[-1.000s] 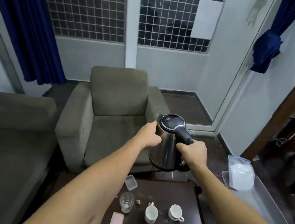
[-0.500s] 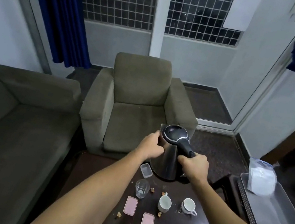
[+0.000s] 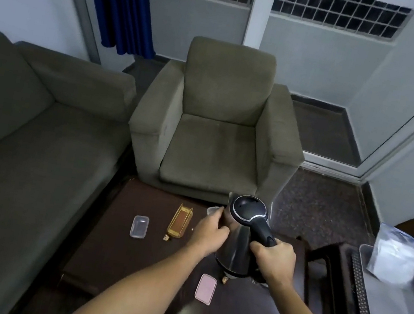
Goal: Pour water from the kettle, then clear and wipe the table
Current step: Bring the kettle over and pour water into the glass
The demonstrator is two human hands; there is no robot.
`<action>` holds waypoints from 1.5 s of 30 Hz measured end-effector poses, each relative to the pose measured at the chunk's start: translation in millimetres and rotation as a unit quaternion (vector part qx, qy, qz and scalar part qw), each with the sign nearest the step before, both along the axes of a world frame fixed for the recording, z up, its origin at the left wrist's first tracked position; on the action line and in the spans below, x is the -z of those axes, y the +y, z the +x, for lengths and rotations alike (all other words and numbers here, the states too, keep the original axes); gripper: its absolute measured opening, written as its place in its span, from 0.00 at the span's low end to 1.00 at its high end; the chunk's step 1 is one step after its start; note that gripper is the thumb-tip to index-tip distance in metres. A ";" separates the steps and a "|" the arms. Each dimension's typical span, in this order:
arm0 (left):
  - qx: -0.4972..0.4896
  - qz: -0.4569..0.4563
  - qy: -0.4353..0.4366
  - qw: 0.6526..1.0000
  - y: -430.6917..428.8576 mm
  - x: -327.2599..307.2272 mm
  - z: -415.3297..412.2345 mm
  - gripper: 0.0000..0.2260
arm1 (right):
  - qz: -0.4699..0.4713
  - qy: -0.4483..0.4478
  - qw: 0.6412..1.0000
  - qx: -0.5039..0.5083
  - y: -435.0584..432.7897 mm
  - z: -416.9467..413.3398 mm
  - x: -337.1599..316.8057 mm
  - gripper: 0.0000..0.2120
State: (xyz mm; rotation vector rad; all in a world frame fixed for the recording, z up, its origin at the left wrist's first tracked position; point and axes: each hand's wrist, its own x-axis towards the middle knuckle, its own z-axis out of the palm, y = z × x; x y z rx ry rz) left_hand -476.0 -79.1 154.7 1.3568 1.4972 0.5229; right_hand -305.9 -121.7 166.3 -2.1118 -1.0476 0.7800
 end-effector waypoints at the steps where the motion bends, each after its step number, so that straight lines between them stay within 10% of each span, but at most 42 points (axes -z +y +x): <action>1: -0.005 -0.004 0.002 1.000 -3.4 8.6 0.8 0.27 | -0.009 0.000 1.000 -0.002 -1.5 1.4 6.7 0.12; 45: -0.133 -0.040 -0.053 0.989 -68.8 220.0 -17.2 0.30 | -0.208 -0.013 0.978 -0.025 -5.8 -49.0 135.4 0.12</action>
